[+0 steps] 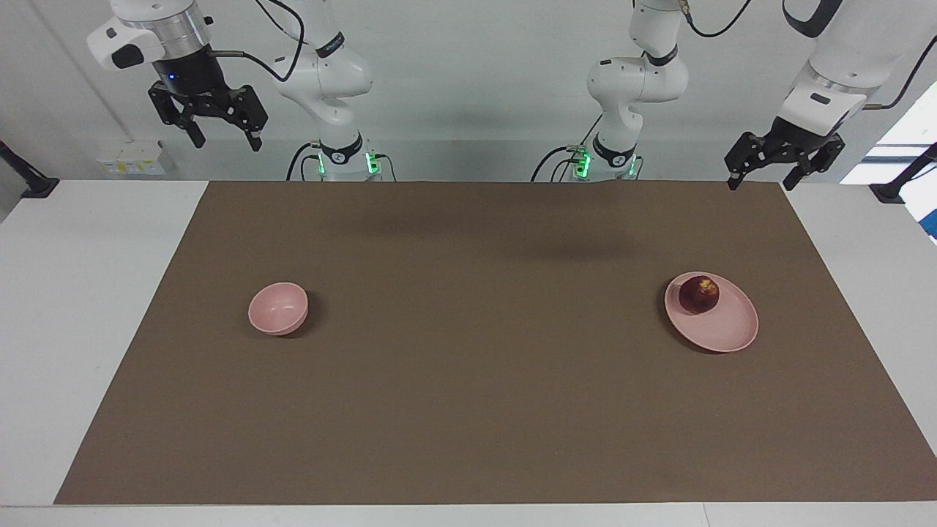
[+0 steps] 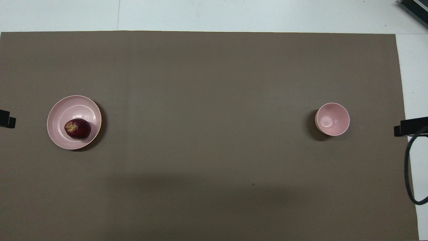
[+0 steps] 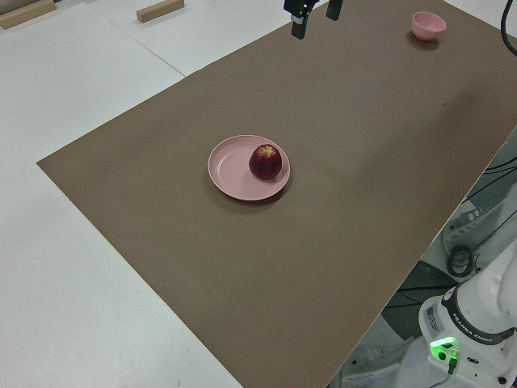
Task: Move apple from plate to bowl
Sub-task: 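Lower the left gripper over the plate and grasp the red apple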
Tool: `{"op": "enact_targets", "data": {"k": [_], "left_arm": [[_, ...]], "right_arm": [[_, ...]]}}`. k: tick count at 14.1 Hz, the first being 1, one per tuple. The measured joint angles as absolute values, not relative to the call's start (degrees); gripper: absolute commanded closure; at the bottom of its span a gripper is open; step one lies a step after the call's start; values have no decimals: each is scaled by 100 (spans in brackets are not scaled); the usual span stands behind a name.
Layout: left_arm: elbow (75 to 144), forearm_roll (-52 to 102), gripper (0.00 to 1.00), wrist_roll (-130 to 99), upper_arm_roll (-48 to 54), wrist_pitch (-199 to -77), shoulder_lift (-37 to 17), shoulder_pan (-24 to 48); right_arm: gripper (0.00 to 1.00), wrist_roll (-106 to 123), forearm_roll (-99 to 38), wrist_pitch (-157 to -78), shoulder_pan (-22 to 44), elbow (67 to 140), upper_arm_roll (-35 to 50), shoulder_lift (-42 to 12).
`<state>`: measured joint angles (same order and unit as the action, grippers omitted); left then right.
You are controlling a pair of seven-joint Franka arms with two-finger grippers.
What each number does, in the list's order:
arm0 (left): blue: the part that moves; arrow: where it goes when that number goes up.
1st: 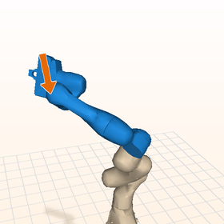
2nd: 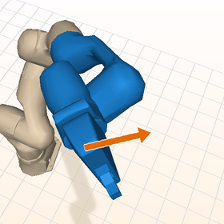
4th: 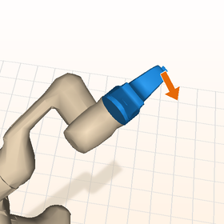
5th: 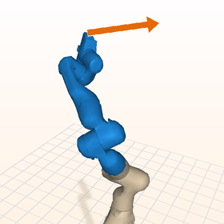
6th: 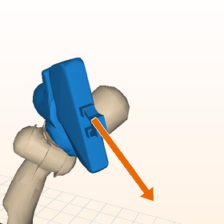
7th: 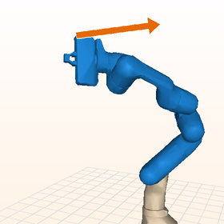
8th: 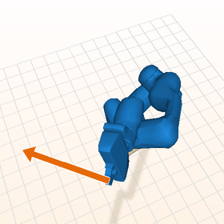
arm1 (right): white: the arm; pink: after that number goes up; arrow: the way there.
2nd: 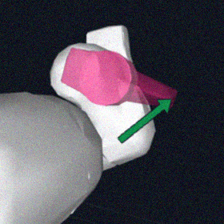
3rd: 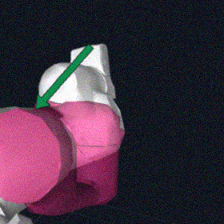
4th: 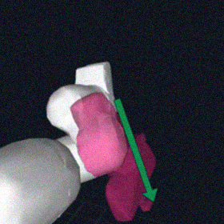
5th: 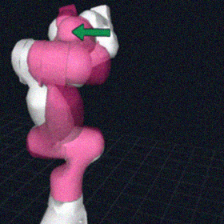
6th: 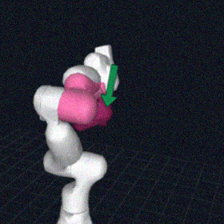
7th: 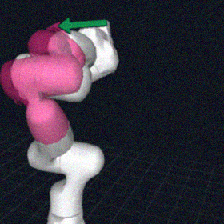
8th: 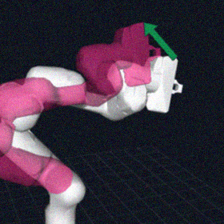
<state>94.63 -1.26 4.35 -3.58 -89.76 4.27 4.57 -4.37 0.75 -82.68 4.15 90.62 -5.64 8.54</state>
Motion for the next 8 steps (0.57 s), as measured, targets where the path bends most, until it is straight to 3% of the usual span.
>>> {"op": "enact_targets", "data": {"k": [8], "left_arm": [[11133, -126, 0, 488, -399, -11043, 444, 473]], "right_arm": [[0, -437, 75, -8268, 416, 9062, -564, 854]]}}
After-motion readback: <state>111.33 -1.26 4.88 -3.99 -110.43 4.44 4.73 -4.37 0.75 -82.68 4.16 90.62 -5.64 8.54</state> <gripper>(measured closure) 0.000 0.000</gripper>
